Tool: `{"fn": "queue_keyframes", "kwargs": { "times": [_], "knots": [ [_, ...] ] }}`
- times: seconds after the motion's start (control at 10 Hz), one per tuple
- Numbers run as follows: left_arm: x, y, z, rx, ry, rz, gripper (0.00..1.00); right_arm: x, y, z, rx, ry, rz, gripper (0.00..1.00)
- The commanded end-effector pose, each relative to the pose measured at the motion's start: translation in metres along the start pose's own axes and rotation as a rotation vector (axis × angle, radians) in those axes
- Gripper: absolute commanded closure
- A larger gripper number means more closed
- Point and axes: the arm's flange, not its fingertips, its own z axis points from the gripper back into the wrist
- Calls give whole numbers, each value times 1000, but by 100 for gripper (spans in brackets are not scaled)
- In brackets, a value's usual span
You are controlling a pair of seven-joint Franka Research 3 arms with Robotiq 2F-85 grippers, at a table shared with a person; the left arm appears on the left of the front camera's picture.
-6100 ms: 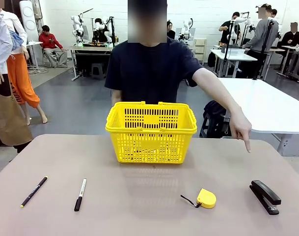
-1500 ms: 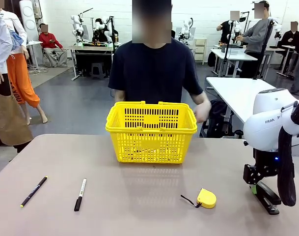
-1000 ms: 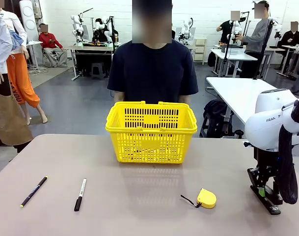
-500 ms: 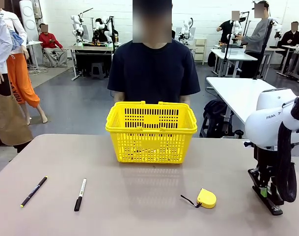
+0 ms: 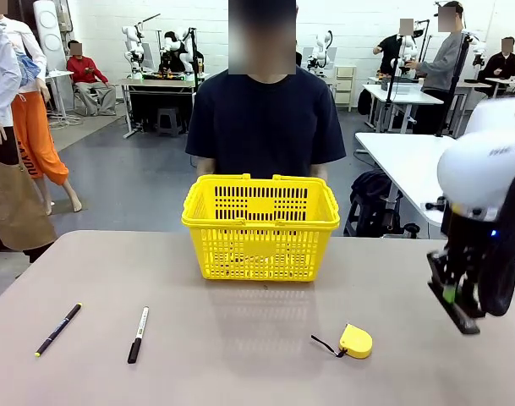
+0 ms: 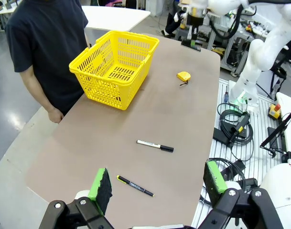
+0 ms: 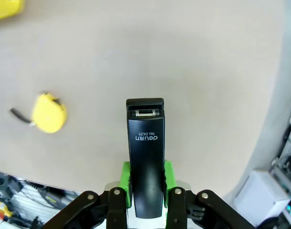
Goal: Place the items the person wants into the basket.
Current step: Pick up the item the person points to and place it in the Market Basket.
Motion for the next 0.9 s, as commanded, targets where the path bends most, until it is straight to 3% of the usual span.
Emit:
{"fn": "queue_keyframes", "kwargs": {
  "times": [0.0, 0.3, 0.6, 0.8],
  "knots": [
    [1, 0, 2, -5, -21, -20, 0, -25, 34, 76, -2, -113, 39, 78],
    [1, 0, 2, -5, -21, -20, 0, -23, 91, 141, -6, -184, 134, 78],
    [1, 0, 2, -5, -21, -20, 0, 16, 155, 171, -20, -274, 355, 78],
    [1, 0, 2, -5, -21, -20, 0, 53, 207, 187, -60, -273, 407, 78]
  ]
}}
